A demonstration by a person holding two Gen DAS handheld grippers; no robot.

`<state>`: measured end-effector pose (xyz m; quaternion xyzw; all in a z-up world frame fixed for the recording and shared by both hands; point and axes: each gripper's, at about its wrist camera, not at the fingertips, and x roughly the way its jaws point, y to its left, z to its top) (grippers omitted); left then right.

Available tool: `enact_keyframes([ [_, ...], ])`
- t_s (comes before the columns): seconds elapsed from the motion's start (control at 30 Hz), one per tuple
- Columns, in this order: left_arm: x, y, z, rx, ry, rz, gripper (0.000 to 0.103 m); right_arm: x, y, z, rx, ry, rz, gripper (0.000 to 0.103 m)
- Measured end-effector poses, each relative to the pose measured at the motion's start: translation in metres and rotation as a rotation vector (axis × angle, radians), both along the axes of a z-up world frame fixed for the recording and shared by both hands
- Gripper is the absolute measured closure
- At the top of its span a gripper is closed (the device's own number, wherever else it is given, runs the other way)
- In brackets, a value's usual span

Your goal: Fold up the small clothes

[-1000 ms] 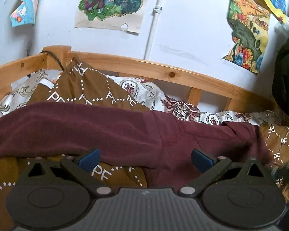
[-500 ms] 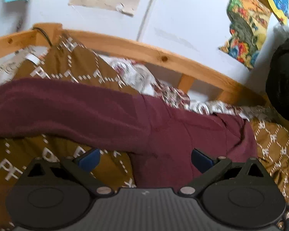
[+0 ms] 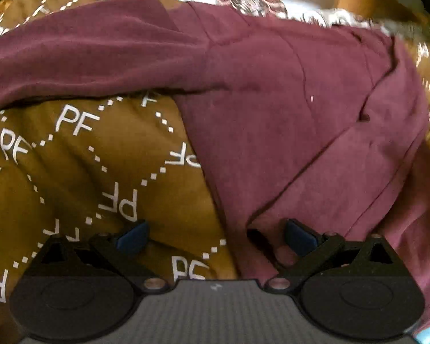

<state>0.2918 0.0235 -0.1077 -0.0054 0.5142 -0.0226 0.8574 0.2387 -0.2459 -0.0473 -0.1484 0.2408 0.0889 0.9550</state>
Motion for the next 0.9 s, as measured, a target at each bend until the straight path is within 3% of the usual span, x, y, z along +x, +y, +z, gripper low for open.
enact_keyframes([
  [0.13, 0.0, -0.007, -0.006, 0.03, -0.002, -0.012, 0.0, 0.08, -0.058, -0.011, 0.175, 0.097, -0.256, 0.021],
  [0.23, 0.0, -0.01, -0.007, 0.034, -0.004, -0.011, 0.0, 0.119, -0.088, -0.021, 0.275, 0.078, -0.328, 0.026],
  [0.33, -0.001, -0.012, -0.01, 0.034, -0.044, -0.024, 0.0, 0.148, -0.104, -0.03, 0.329, 0.107, -0.316, 0.029],
  [0.37, -0.002, -0.012, -0.012, 0.031, -0.055, -0.023, 0.0, 0.155, -0.108, -0.034, 0.353, 0.132, -0.304, 0.048],
  [0.4, -0.003, -0.011, -0.012, 0.025, -0.061, -0.015, 0.0, 0.16, -0.111, -0.038, 0.377, 0.158, -0.294, 0.075],
  [0.43, -0.004, -0.011, -0.01, 0.018, -0.068, -0.005, 0.0, 0.164, -0.113, -0.039, 0.411, 0.186, -0.277, 0.081],
  [0.5, -0.01, -0.01, -0.011, 0.007, -0.086, -0.002, 0.001, 0.162, -0.113, -0.035, 0.431, 0.155, -0.27, 0.095],
  [0.6, -0.018, -0.018, -0.015, 0.03, -0.123, -0.011, 0.001, 0.154, -0.121, -0.024, 0.428, 0.06, -0.3, 0.097],
  [0.73, -0.022, -0.021, -0.015, 0.055, -0.132, -0.022, 0.001, 0.164, -0.124, -0.042, 0.403, 0.131, -0.358, 0.092],
  [0.9, -0.016, -0.015, -0.008, 0.005, -0.087, 0.0, 0.001, 0.137, -0.108, -0.034, 0.401, 0.103, -0.372, 0.046],
])
